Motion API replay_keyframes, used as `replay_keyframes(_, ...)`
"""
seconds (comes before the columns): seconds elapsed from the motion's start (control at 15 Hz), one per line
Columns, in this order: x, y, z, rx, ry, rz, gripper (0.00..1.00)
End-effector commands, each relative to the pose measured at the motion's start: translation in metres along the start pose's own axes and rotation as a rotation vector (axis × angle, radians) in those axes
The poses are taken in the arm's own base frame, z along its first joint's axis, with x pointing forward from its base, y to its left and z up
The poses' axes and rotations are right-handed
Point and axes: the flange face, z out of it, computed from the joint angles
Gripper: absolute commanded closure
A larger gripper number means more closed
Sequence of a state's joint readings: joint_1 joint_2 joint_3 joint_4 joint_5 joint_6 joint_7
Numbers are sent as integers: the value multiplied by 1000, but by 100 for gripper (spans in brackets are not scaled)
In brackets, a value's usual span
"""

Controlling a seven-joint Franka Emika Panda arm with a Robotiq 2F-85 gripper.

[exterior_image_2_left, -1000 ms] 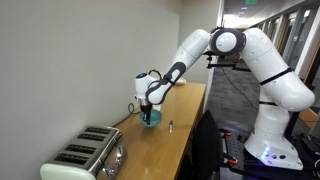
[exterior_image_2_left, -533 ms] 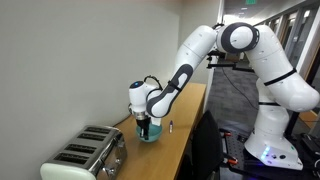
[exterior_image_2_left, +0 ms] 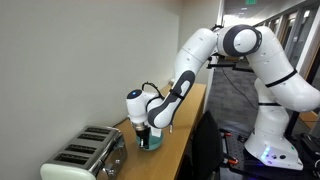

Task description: Move the bowl to the left

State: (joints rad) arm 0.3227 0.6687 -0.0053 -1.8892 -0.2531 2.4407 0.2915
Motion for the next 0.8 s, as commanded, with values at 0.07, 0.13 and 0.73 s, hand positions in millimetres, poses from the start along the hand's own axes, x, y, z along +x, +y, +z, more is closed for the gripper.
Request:
replay_keyframes(0.07, 4, 0, 4, -26, -16, 64, 98)
replay_keyframes(0.13, 5, 2, 4, -20, -11, 70, 71)
replay_keyframes(0.73, -10, 17, -66, 142, -71, 112, 11)
